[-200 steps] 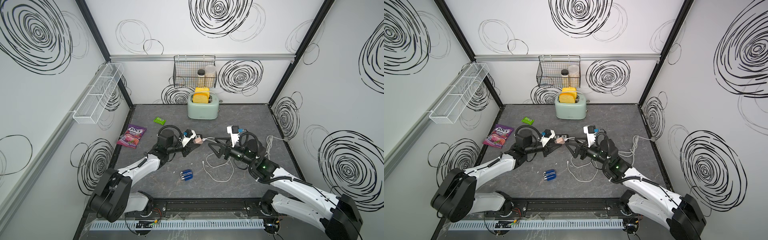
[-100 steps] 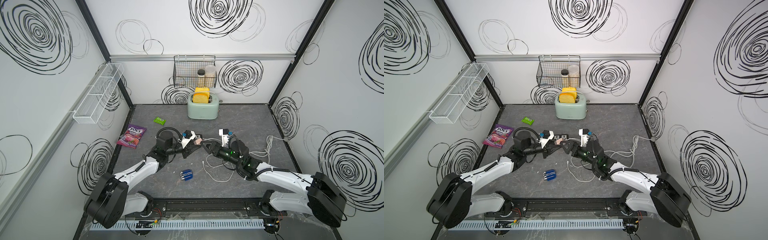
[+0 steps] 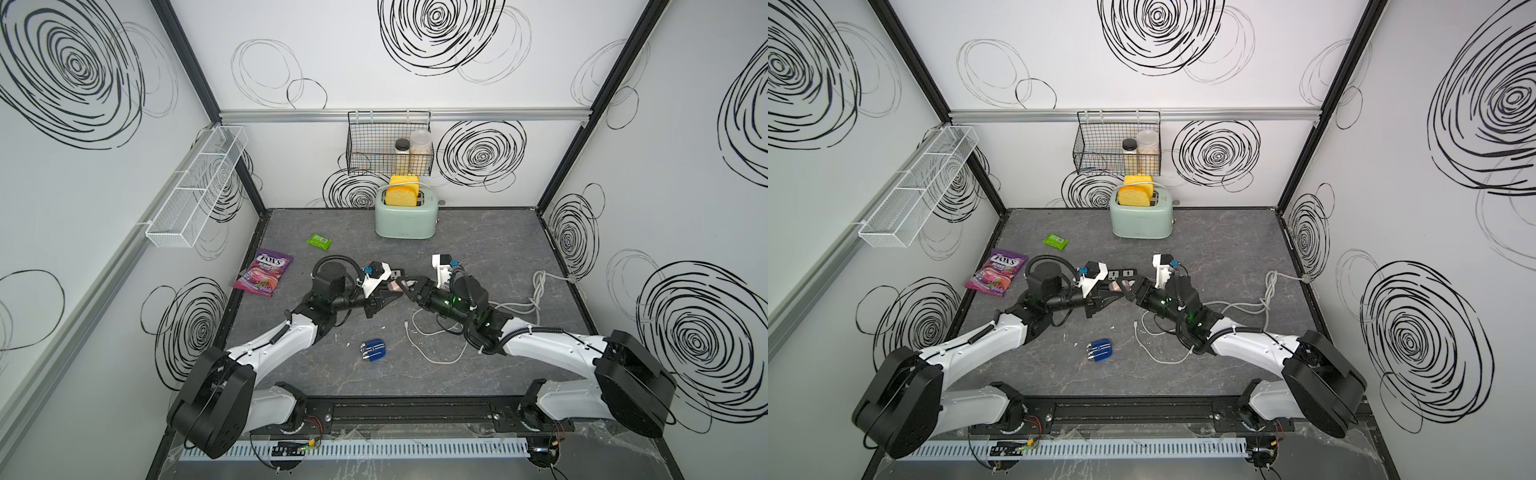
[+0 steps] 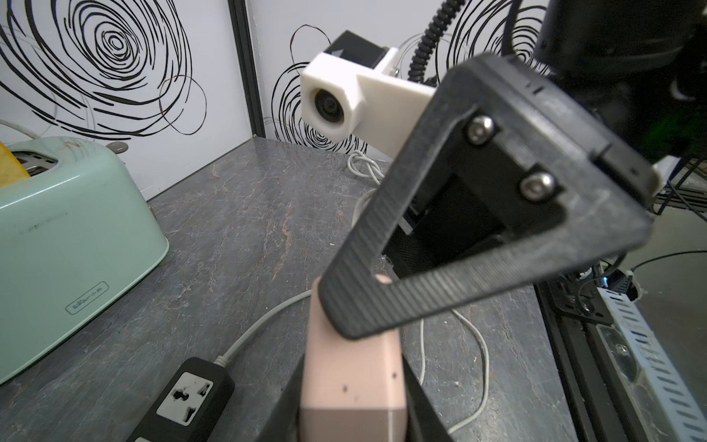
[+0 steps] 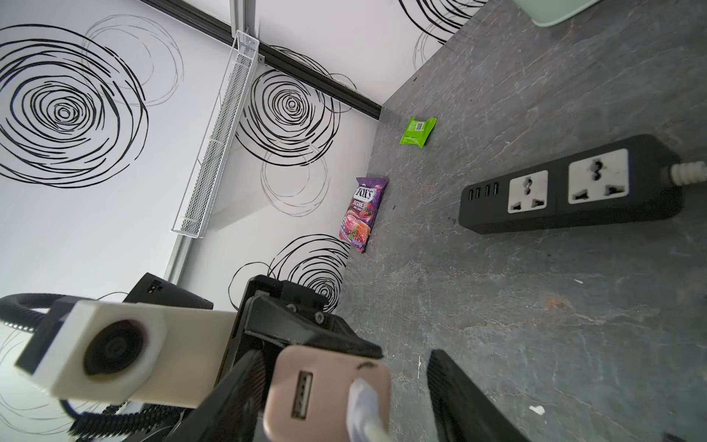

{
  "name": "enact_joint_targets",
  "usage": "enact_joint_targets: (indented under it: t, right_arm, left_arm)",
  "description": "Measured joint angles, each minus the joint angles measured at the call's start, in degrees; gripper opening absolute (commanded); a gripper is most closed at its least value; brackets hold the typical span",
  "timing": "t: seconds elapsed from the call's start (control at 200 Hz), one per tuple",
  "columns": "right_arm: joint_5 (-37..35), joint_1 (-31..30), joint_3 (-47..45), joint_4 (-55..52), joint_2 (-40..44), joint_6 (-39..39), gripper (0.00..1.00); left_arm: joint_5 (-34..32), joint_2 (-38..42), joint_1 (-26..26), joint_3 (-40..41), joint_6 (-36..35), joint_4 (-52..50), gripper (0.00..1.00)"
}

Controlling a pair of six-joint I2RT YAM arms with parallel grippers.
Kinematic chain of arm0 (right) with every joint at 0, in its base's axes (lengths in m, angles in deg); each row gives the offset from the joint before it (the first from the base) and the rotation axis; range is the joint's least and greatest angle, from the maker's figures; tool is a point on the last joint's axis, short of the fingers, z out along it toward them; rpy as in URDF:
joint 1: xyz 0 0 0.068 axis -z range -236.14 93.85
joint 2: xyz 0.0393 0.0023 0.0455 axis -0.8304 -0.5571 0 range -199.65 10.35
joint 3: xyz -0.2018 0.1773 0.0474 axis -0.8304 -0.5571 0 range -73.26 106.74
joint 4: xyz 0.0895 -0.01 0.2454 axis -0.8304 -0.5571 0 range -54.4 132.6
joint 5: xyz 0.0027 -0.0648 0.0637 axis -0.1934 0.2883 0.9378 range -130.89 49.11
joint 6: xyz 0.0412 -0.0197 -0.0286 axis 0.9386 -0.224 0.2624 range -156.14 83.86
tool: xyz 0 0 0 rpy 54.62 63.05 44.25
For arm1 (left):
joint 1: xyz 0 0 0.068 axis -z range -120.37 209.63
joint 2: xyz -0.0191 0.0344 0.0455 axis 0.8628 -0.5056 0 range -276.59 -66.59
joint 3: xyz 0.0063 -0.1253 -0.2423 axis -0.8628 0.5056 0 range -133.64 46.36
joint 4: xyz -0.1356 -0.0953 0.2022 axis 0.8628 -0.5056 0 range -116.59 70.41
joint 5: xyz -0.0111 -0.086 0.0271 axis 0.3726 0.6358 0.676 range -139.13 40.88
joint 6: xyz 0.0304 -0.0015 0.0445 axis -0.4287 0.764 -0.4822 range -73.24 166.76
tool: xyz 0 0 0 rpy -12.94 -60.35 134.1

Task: Charge the electric shaver
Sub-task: Insert the plug into the socket.

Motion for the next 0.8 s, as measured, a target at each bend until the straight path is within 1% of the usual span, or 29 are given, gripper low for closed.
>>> enact_joint_targets:
  t: [0.125,0.25,0.36,0.42,0.49,0.54,0.585,0.695,0.8]
  right_arm:
    - [0.02,-0.07,0.04,-0.07,0.0,0.11,0.66]
    - [0.2,-0.11,0.28,-0.04,-0.2,0.15,0.62]
    - [0.44,-0.15,0.57,-0.09,-0.63,0.15,0.62]
    - [0.79,-0.15,0.7,-0.09,-0.96,0.15,0.63]
    - [1.2,-0.15,0.87,-0.15,-1.33,0.22,0.68]
    - [1.4,-0.17,1.05,-0.33,-1.62,0.26,0.68]
    - [1.53,-0.22,1.2,-0.44,-1.77,0.28,0.66]
    - [1.68,-0.28,1.25,-0.48,-1.81,0.26,0.59]
    - [1.84,-0.33,1.33,-0.55,-1.81,0.15,0.57]
  left_arm:
    - [0.0,0.0,0.0,0.04,-0.42,-0.31,0.0]
    - [0.0,0.0,0.0,0.31,-0.61,-0.44,0.0]
    - [-0.02,0.0,0.0,0.44,-0.66,-0.52,0.0]
    - [-0.02,0.0,0.0,0.48,-0.68,-0.5,0.0]
    - [-0.04,0.0,0.0,0.55,-0.72,-0.5,0.0]
    - [-0.04,0.0,0.0,0.63,-0.72,-0.5,0.0]
    - [-0.04,0.0,0.0,0.7,-0.74,-0.5,0.0]
    - [-0.02,0.0,0.0,0.92,-0.81,-0.5,0.0]
    - [-0.02,0.0,0.0,1.22,-0.81,-0.52,0.0]
